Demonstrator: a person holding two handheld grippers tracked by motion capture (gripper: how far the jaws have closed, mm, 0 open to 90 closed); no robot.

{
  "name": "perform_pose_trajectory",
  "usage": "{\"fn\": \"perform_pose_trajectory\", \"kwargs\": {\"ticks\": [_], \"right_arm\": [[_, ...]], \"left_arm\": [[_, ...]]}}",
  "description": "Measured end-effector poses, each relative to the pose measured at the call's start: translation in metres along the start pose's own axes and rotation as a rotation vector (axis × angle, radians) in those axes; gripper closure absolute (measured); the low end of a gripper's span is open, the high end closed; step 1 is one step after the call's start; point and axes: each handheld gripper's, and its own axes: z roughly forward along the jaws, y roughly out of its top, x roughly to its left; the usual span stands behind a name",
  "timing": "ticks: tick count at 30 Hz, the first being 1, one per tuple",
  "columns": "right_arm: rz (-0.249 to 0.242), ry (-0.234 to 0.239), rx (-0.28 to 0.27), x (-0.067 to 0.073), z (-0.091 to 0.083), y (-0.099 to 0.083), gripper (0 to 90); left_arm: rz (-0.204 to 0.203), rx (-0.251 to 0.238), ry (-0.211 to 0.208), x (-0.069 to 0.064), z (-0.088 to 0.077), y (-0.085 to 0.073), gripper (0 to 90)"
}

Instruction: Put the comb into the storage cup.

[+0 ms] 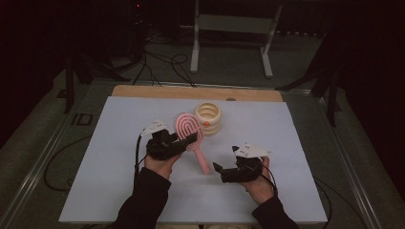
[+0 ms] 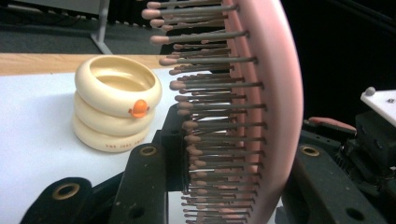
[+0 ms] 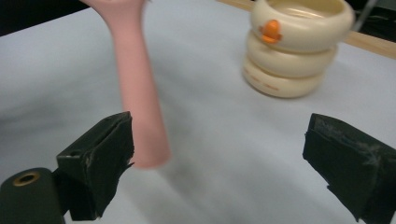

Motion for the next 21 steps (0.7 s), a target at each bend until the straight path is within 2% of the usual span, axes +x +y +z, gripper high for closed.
{"fn": "perform_pose_trajectory", "kwargs": {"ticks": [6,10,21], "right_arm": [[0.02,-0.038,-0.028,-0.011,-0.012,-0.013,8.6],[0.003,-0.064,-0.059,-0.016,-0.02,-0.019,8.6],[0.024,-0.103,-0.124,-0.027,-0.038,-0.038,8.7]], "left_arm": [[0.006,-0.011,0.01,0.001,-0.004,0.007,64.2],[0.009,-0.014,0.014,0.003,-0.005,0.01,64.3],[0.013,-0.018,0.026,0.005,-0.009,0.015,64.2]]}}
